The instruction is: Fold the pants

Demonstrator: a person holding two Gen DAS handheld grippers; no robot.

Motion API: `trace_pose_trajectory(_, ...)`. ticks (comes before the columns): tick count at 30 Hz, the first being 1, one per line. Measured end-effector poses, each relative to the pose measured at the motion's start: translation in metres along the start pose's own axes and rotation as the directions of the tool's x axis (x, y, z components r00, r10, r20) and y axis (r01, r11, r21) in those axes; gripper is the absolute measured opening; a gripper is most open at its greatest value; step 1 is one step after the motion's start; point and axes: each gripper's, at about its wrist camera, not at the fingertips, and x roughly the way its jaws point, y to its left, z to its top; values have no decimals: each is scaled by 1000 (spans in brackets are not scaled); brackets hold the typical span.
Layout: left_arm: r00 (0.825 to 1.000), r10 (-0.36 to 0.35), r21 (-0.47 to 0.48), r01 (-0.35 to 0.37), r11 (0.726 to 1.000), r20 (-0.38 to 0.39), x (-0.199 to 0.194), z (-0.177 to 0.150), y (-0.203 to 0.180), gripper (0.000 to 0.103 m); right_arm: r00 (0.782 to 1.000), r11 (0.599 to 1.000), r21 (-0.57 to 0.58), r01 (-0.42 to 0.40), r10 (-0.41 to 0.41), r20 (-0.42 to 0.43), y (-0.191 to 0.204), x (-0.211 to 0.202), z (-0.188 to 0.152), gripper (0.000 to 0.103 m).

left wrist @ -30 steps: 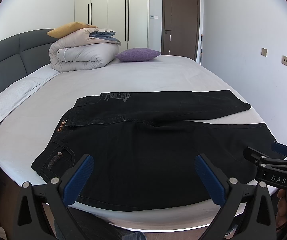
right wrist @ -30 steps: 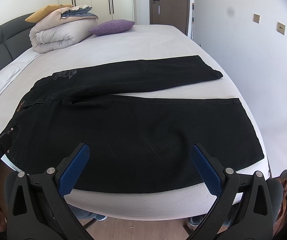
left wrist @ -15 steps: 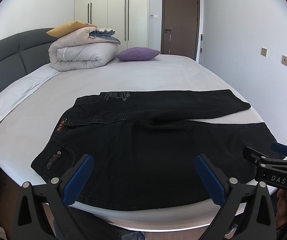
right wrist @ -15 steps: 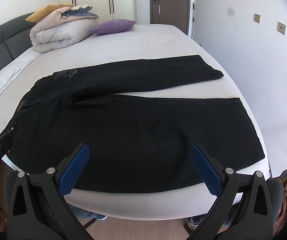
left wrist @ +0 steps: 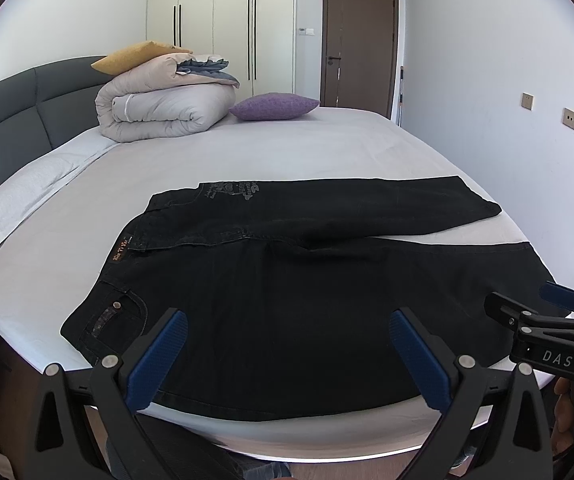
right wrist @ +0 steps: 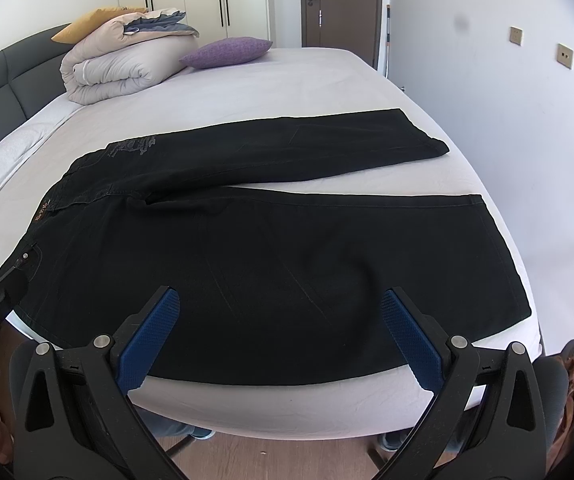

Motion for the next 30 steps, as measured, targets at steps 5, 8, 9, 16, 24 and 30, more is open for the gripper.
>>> trace_pose_trajectory(5,999,36,14,-37,999,14,4,-7,-5,103,1000,1000,-4,-7,7,-8,5,3,-4,103)
trace_pose_trajectory(8,998,44,31,-45,998,46,3,-7,-2,103,1000,1000,-4,-25,25,-19,9,9,-7,103)
trace_pose_trajectory(9,998,44,41,-45,998,40,5,-8,-1,103,999,999,-3,-36,36,-22,10,11,-7,103)
trace_pose_trajectory(16,992,26,67,-18,998,-121,51,-12,25,103,989,989,-31,-148,148,-9,18,26,-1,103)
trace_pose_trajectory(24,965,120,101,-99,990,-232,99,16,64,103,963,956,-123,-265,269,15,23,48,22,103)
trace_pose_trajectory(30,986,117,325,-72,943,-119,163,110,101,103,933,923,-136,-359,358,-31,6,84,44,100)
